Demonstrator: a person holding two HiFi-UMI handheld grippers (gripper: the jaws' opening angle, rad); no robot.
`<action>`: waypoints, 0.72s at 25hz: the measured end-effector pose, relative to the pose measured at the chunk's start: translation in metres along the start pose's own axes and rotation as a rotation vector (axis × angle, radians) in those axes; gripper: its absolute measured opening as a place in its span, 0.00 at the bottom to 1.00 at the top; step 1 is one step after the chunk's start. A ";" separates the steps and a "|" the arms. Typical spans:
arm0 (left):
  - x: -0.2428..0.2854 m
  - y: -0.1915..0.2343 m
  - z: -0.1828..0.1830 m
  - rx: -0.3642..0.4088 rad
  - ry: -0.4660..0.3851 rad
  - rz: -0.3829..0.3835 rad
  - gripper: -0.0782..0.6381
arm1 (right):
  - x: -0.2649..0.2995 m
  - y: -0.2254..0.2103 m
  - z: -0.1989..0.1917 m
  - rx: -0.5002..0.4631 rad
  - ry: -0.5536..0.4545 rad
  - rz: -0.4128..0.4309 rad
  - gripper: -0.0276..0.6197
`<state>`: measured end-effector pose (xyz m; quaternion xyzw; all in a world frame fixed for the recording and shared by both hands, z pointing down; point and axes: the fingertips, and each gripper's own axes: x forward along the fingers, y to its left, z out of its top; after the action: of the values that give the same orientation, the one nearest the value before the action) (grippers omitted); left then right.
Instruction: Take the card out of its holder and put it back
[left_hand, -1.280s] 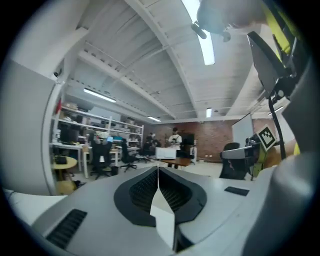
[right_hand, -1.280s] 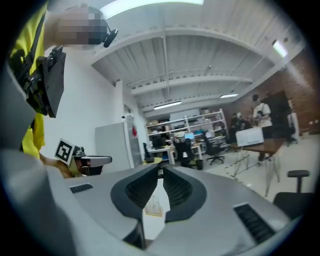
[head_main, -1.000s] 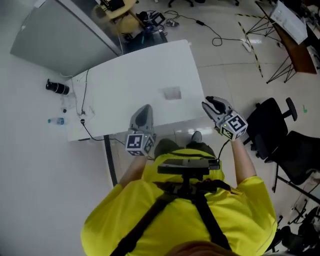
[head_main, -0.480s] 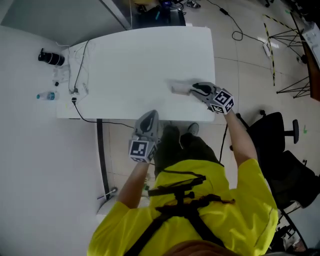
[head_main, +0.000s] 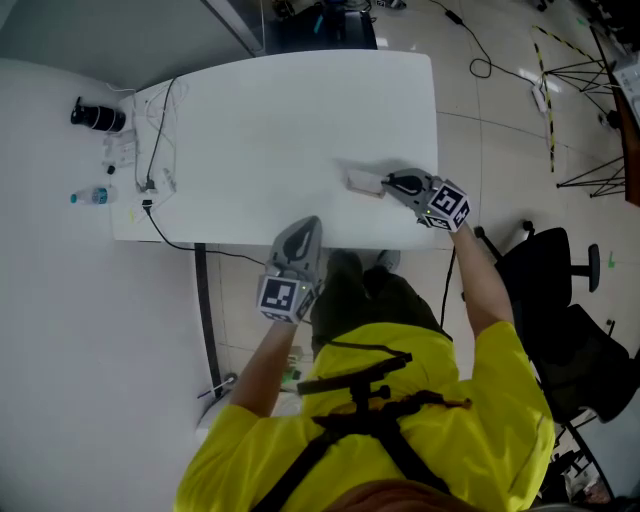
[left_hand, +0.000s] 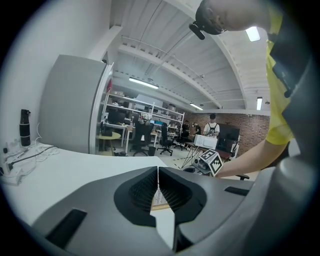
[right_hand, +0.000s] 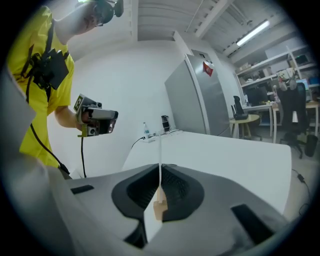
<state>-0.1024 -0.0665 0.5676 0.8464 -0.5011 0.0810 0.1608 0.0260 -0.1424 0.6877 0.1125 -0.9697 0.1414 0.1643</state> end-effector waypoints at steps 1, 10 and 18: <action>0.002 -0.001 0.004 0.003 -0.001 -0.009 0.11 | -0.002 -0.001 0.006 0.000 -0.013 -0.003 0.07; -0.006 -0.019 0.047 0.040 -0.033 -0.051 0.11 | -0.053 0.021 0.137 -0.086 -0.108 -0.010 0.07; -0.004 -0.024 0.101 0.107 -0.130 -0.094 0.11 | -0.095 0.038 0.225 -0.171 -0.158 -0.025 0.07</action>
<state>-0.0852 -0.0884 0.4670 0.8798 -0.4653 0.0450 0.0862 0.0385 -0.1605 0.4418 0.1208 -0.9867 0.0468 0.0979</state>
